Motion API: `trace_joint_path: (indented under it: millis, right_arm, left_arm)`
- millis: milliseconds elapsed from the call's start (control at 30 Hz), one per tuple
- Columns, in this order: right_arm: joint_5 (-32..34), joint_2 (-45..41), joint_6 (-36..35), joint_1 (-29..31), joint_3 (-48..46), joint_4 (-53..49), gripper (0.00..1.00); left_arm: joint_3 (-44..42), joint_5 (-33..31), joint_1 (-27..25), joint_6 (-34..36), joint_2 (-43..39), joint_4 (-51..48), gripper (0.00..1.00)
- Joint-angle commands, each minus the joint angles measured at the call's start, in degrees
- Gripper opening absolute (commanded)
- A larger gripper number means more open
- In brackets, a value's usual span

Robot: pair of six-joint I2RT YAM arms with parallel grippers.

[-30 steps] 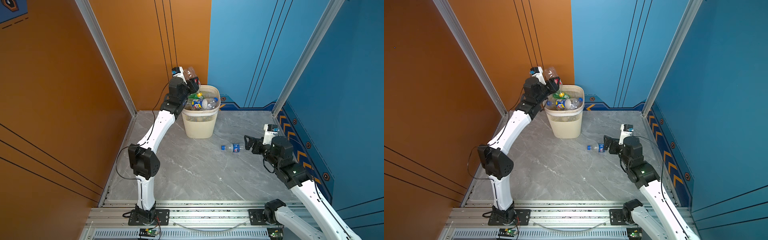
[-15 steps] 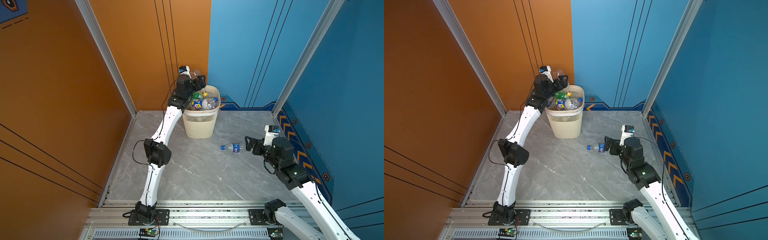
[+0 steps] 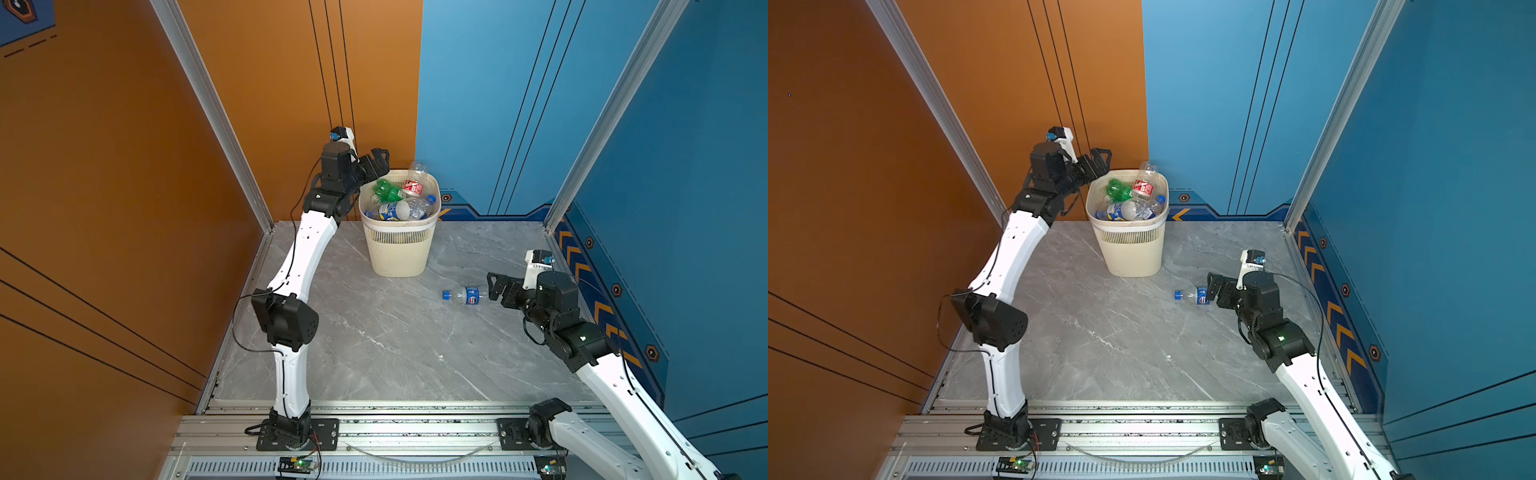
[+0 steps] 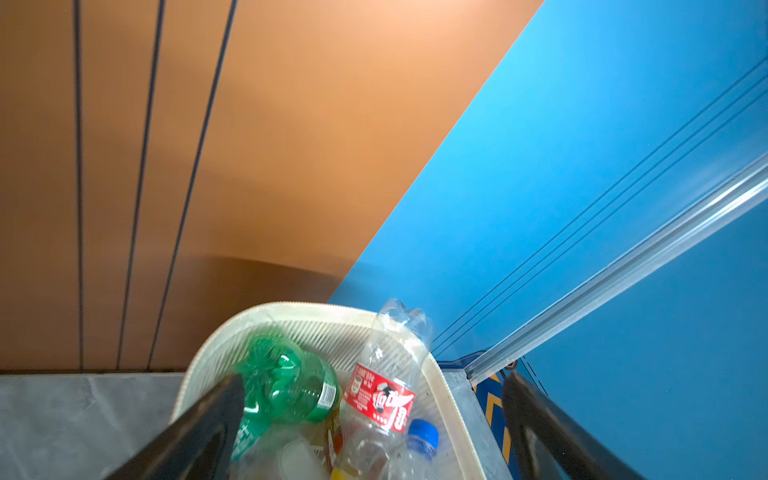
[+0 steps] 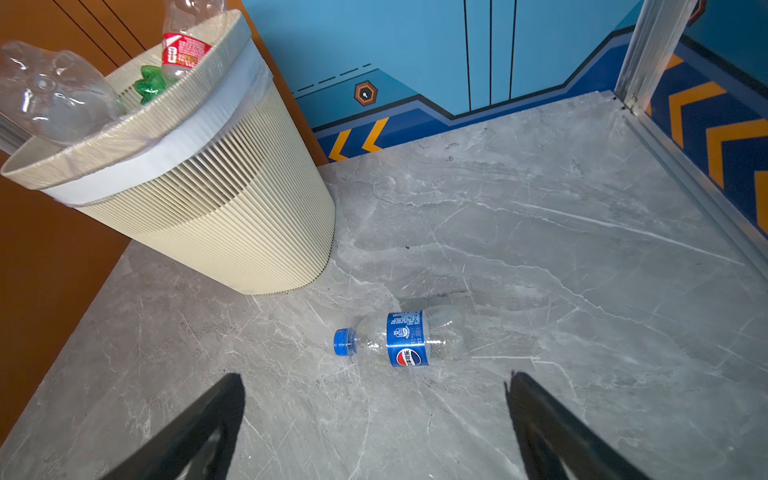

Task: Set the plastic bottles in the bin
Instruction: 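Withdraw the left arm while the right gripper reaches to the Pepsi bottle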

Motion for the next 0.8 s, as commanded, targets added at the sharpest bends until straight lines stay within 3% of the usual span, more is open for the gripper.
trace_joint_path:
  millis: [0, 233, 333, 467, 767]
  right_arm:
    - [0.5, 2.32, 5.89, -0.46, 0.77, -3.78, 1.0]
    - [1.56, 8.52, 18.88, 0.75, -0.62, -4.71, 1.0]
    - [6.05, 11.3, 23.3, 3.56, -0.75, -5.55, 1.0]
    - [9.43, 14.13, 28.03, 6.53, -1.31, -4.44, 1.0]
    - [11.48, 21.56, 38.57, 10.86, -1.88, 1.55, 1.0]
  left_arm:
    - [-13.92, -1.07, -0.32, 5.15, -12.4, 7.2, 0.98]
    - [-66.28, -9.62, -0.47, 2.73, -41.3, 19.58, 0.98]
    - [-81.66, -10.56, -0.19, 0.66, -49.7, 19.33, 0.98]
    - [-90.73, -10.9, -0.01, -0.7, -57.93, 15.91, 0.98]
    - [-94.61, -12.19, 0.5, 0.58, -64.62, 11.26, 0.98]
